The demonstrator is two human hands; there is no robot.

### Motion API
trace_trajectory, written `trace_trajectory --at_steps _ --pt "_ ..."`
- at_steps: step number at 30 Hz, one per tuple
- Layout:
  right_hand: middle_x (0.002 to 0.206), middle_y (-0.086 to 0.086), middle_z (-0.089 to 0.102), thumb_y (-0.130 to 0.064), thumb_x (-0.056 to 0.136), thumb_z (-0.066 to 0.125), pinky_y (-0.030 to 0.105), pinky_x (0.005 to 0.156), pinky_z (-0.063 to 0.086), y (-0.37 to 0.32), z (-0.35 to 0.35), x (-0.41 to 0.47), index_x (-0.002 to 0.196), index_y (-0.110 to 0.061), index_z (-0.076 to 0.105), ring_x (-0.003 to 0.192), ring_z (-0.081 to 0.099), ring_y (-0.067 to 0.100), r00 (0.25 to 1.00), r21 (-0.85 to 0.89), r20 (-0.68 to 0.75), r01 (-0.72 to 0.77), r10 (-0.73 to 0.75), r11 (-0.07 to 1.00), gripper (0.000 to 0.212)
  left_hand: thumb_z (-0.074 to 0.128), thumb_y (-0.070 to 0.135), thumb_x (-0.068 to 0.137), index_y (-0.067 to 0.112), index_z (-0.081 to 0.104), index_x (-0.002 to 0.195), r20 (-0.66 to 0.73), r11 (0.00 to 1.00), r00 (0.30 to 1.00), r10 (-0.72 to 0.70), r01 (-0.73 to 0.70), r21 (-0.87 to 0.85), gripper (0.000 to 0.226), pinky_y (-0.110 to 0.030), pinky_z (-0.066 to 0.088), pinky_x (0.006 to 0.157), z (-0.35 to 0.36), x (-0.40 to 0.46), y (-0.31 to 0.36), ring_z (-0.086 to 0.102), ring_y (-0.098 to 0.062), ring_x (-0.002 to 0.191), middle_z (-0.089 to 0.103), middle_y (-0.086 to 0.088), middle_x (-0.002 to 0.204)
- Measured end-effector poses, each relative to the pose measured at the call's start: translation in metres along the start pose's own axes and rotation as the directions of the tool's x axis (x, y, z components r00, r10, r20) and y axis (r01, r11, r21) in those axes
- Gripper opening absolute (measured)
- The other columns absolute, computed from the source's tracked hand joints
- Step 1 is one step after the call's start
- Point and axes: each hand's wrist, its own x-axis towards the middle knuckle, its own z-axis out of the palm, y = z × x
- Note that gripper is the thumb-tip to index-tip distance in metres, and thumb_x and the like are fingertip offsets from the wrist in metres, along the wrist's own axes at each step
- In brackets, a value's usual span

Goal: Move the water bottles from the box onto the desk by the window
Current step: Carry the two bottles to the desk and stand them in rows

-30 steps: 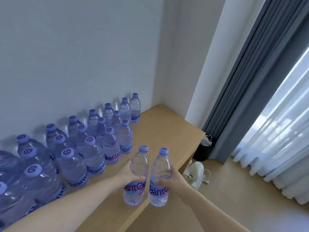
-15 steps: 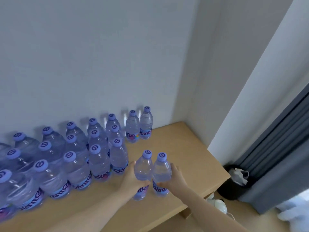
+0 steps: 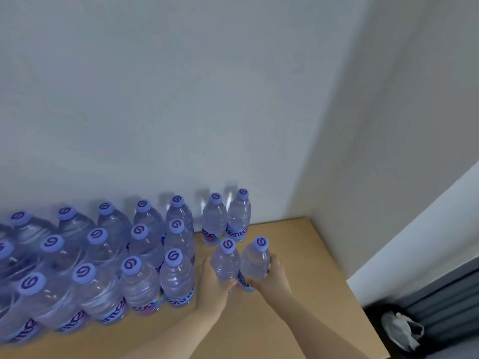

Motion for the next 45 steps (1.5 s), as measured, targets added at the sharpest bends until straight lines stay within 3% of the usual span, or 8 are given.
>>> trace_trajectory --at_steps 4,9,13,18,22,28,36,45 --pt "0.109 -0.002 0.05 -0.028 0.074 0.078 0.02 0.066 0.045 -0.006 -0.001 0.022 0.108 -0.016 0.048 0.091 0.058 0.009 0.997 -0.023 0.053 0.05 -0.049 0.998 0.047 0.07 0.043 0.056 0.009 0.056 0.078 -0.135 0.993 0.983 -0.121 0.118 -0.029 0.044 -0.032 0.05 0.061 0.017 0.023 -0.032 0.061 -0.029 0.075 0.06 -0.007 0.073" --pt "0.103 0.001 0.057 -0.039 0.065 0.075 0.031 0.068 0.053 -0.01 0.007 0.051 0.1 -0.018 0.052 0.082 0.06 0.014 0.99 -0.059 0.125 0.077 -0.069 0.995 0.047 0.079 0.007 0.07 0.008 0.055 0.107 -0.278 0.99 0.95 -0.141 0.127 -0.067 0.044 -0.03 0.047 0.077 0.012 0.024 0.007 0.06 -0.019 0.088 0.065 0.0 0.094" --pt "0.101 0.003 0.067 -0.047 0.068 0.073 0.042 0.073 0.059 0.001 0.013 0.076 0.1 -0.025 0.057 0.086 0.069 0.017 0.976 -0.083 0.196 0.111 -0.093 0.99 0.042 0.071 0.009 0.075 0.003 0.059 0.095 -0.326 0.972 0.916 -0.233 0.228 -0.054 0.024 -0.024 0.042 0.066 0.019 0.035 0.015 0.061 -0.023 0.078 0.056 0.003 0.073" --pt "0.094 -0.001 0.064 -0.025 0.085 0.068 0.025 0.064 0.049 -0.019 0.005 0.07 0.11 -0.019 0.048 0.083 0.064 0.015 0.967 -0.063 0.231 0.126 -0.108 0.99 0.032 0.071 0.009 0.077 0.004 0.061 0.104 -0.415 0.967 0.876 -0.244 0.25 -0.04 0.029 -0.027 0.04 0.069 0.024 0.041 0.017 0.061 -0.027 0.083 0.066 -0.007 0.087" --pt "0.092 0.0 0.061 -0.009 0.089 0.058 0.022 0.059 0.045 -0.015 0.005 0.082 0.12 -0.011 0.043 0.077 0.059 0.015 0.955 -0.156 0.259 0.19 -0.146 0.969 0.034 0.073 0.006 0.078 0.004 0.056 0.122 -0.426 0.963 0.864 -0.267 0.252 -0.094 0.047 -0.027 0.041 0.081 0.027 0.039 0.018 0.06 -0.031 0.103 0.065 -0.012 0.108" --pt "0.102 0.005 0.059 -0.007 0.089 0.05 0.039 0.078 0.053 -0.021 -0.003 0.092 0.12 -0.012 0.041 0.095 0.061 0.028 0.912 -0.206 0.348 0.302 -0.219 0.931 0.033 0.071 0.016 0.078 0.007 0.054 0.123 -0.373 0.959 0.884 -0.28 0.277 -0.065 0.049 -0.045 0.049 0.093 0.023 0.044 0.004 0.06 -0.029 0.105 0.064 -0.011 0.112" --pt "0.11 0.0 0.056 -0.008 0.086 0.062 0.021 0.07 0.049 -0.011 -0.006 0.092 0.123 -0.014 0.038 0.095 0.058 0.014 0.902 -0.192 0.366 0.312 -0.228 0.93 0.044 0.074 0.013 0.078 0.014 0.044 0.137 -0.328 0.97 0.913 -0.244 0.226 -0.093 0.066 -0.043 0.042 0.105 0.021 0.04 0.001 0.051 -0.023 0.122 0.055 -0.005 0.13" --pt "0.099 -0.002 0.053 -0.016 0.09 0.061 0.016 0.058 0.041 -0.01 -0.001 0.079 0.116 -0.009 0.039 0.078 0.054 0.007 0.94 -0.098 0.33 0.123 -0.084 0.988 0.035 0.064 0.004 0.085 0.023 0.051 0.111 -0.293 0.982 0.938 -0.186 0.184 -0.035 0.035 -0.017 0.046 0.084 0.018 0.024 0.018 0.054 -0.011 0.098 0.057 0.006 0.103"
